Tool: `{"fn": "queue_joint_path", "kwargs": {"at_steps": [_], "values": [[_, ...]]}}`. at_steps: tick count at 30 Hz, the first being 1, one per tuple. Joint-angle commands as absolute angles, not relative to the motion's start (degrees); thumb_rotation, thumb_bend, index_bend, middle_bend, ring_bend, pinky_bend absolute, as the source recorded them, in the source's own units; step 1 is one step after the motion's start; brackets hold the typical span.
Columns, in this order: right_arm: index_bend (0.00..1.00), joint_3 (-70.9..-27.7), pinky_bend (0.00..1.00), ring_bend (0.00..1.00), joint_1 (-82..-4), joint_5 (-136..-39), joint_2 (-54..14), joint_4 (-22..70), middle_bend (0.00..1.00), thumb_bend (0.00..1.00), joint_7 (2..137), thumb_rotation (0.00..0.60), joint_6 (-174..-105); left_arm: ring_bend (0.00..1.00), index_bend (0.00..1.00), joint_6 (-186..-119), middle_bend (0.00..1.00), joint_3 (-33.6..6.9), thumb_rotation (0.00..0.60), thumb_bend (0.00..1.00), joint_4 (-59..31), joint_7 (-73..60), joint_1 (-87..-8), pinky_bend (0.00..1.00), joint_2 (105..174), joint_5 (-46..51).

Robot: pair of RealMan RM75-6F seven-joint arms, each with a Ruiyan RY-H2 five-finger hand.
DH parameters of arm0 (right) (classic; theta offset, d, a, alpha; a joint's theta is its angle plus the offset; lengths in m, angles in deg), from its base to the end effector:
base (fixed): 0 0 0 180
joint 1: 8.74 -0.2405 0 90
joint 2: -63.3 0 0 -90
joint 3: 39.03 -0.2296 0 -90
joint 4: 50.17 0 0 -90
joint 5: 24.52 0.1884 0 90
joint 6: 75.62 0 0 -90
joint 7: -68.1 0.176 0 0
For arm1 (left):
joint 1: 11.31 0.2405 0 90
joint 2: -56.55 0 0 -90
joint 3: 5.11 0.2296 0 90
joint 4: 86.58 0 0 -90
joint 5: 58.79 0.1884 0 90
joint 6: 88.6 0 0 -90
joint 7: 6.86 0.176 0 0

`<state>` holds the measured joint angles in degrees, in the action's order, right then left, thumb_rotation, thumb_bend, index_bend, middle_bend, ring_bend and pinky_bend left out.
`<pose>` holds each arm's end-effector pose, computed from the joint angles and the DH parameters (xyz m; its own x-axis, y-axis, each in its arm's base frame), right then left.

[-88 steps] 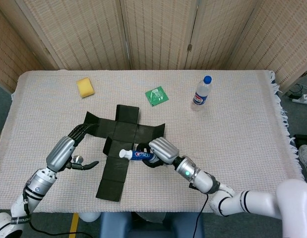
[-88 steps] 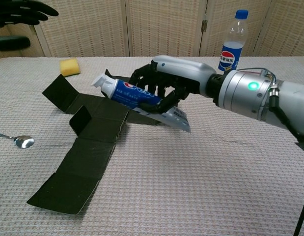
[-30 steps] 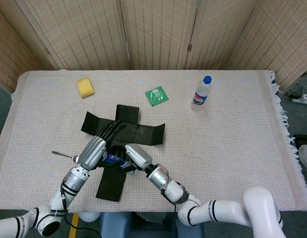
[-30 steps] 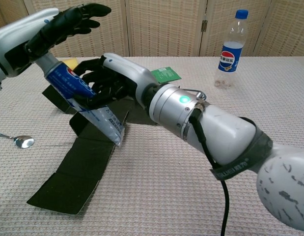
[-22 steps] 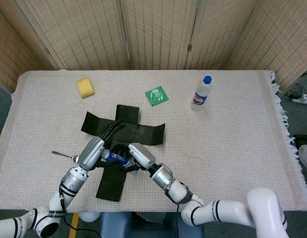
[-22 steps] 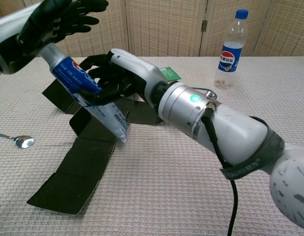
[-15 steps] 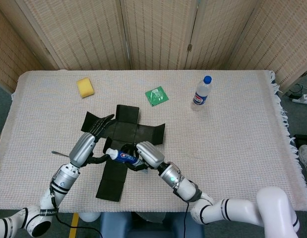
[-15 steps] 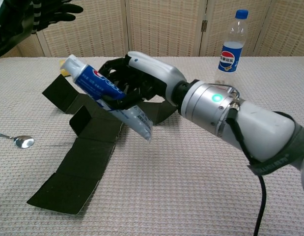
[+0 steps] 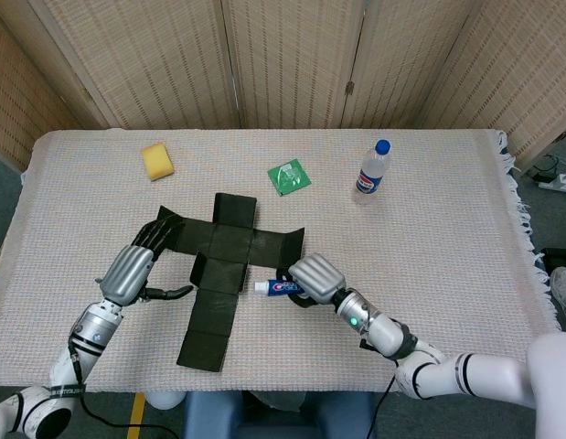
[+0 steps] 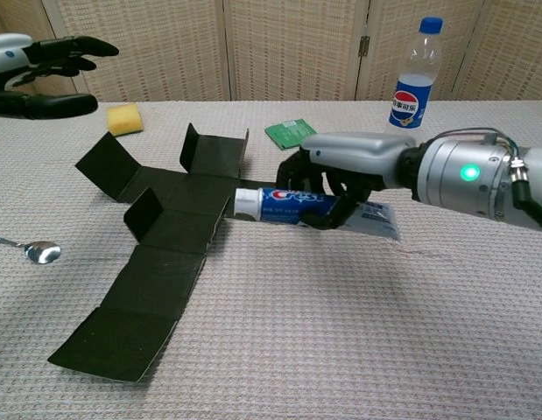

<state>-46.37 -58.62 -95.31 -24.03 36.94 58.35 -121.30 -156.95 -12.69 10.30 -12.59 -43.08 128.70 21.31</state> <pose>-0.0729 -0.3308 -0.0370 0.4701 -0.3884 0.7926 -0.7930 -0.5802 0.1860 -0.1423 0.3156 0.0899 0.1420 0.1742 0.9744 0.9282 -0.3655 -0.0699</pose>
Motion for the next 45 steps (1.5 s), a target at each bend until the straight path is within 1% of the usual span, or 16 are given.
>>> {"fn": "queue_joint_path", "kwargs": {"at_steps": [1,3,10,12,13,17,18,21,22,23,27,30,32,37,41,45], "values": [[0.58,-44.44,0.57,0.56,-58.76,-93.45,-24.48,35.01,0.47,1.0,54.58,0.6,-120.3,0.0,0.0,-157.51,0.01,-12.4,0.226,0.14,10.23,-11.03,-42.33,0.0,128.54,20.89],[0.52,-43.85,0.53,0.52,-58.86,-92.92,-25.15,34.1,0.44,1.0,52.79,0.6,-120.06,0.0,0.0,-157.82,0.01,-12.34,0.234,0.14,10.27,-10.36,-41.93,0.0,128.52,20.64],[0.08,-43.48,0.34,0.33,-60.03,-86.98,-24.82,35.53,0.2,1.0,47.61,0.6,-117.47,0.0,0.0,-159.16,0.01,-12.3,0.234,0.14,9.97,-8.11,-40.76,0.0,128.16,20.62],[0.01,-43.63,0.29,0.28,-60.02,-85.67,-24.19,36.91,0.14,0.97,46.6,0.6,-118.06,0.0,0.0,-159.75,0.01,-12.54,0.233,0.14,9.88,-7.03,-40.33,0.0,127.8,20.16],[0.0,-43.8,0.28,0.27,-59.85,-85.5,-23.84,37.63,0.12,0.96,46.4,0.6,-118.76,0.0,0.0,-160.08,0.01,-12.69,0.232,0.14,9.82,-6.7,-40.12,0.0,127.66,19.99],[0.0,-44.53,0.27,0.23,-58.13,-86.26,-20.58,41.78,0.09,0.95,46.93,0.6,-122.76,0.0,0.0,-161.03,0.01,-13.12,0.245,0.14,9.41,-6.38,-39.06,0.0,126.5,19.06],[0.0,-44.67,0.27,0.23,-57.58,-86.74,-19.58,42.8,0.09,0.95,47.39,0.6,-123.7,0.0,0.0,-161.15,0.01,-13.18,0.284,0.14,9.25,-6.42,-38.81,0.0,126.19,18.81],[0.0,-45.21,0.27,0.26,-55.16,-89.03,-16.06,46.09,0.12,0.95,50.0,0.6,-127.53,0.0,0.0,-162.07,0.02,-13.36,0.536,0.14,8.02,-5.22,-37.88,0.0,125.31,18.02],[0.0,-45.28,0.27,0.27,-54.26,-89.99,-14.89,46.99,0.15,0.94,50.8,0.6,-128.95,0.0,0.0,-162.65,0.02,-13.47,0.58,0.14,7.48,-4.71,-37.54,0.0,125.31,17.84],[0.01,-45.28,0.28,0.28,-53.3,-91.09,-13.71,47.7,0.16,0.94,51.39,0.6,-130.58,0.0,0.0,-163.16,0.03,-13.61,0.6,0.14,7.11,-4.64,-37.17,0.0,125.35,17.54],[0.16,-44.87,0.31,0.34,-48.02,-95.08,-8.21,50.77,0.27,0.94,53.78,0.6,-138.74,0.04,0.02,-164.35,0.07,-13.85,0.6,0.17,5.12,-6.17,-35.55,0.0,124.94,16.6],[0.26,-43.79,0.34,0.37,-43.67,-97.53,-4.56,52.24,0.33,0.94,55.52,0.6,-144.31,0.06,0.12,-164.59,0.1,-13.71,0.6,0.22,4.01,-7.22,-34.35,0.0,124.22,15.85],[0.3,-43.04,0.34,0.38,-41.05,-98.79,-2.75,52.65,0.34,0.94,56.73,0.6,-147.36,0.09,0.16,-165.22,0.13,-13.65,0.6,0.26,3.56,-7.52,-33.54,0.0,123.89,15.64],[0.31,-41.11,0.34,0.38,-34.07,-101.62,0.39,52.17,0.35,0.94,60.65,0.6,-154.92,0.12,0.23,-166.49,0.18,-12.47,0.6,0.35,3.34,-6.99,-30.94,0.0,122.45,15.38],[0.31,-39.16,0.34,0.38,-29.34,-104.3,1.73,50.51,0.35,0.94,63.08,0.6,-159.15,0.12,0.23,-168.61,0.18,-11.52,0.6,0.35,4.15,-4.98,-28.44,0.0,121.72,15.0],[0.31,-37.65,0.34,0.37,-26.16,-106.33,3.0,48.79,0.35,0.94,66.93,0.6,-160.84,0.12,0.21,-172.39,0.18,-10.67,0.6,0.35,4.97,-3.42,-25.52,0.0,122.21,15.48]]}}
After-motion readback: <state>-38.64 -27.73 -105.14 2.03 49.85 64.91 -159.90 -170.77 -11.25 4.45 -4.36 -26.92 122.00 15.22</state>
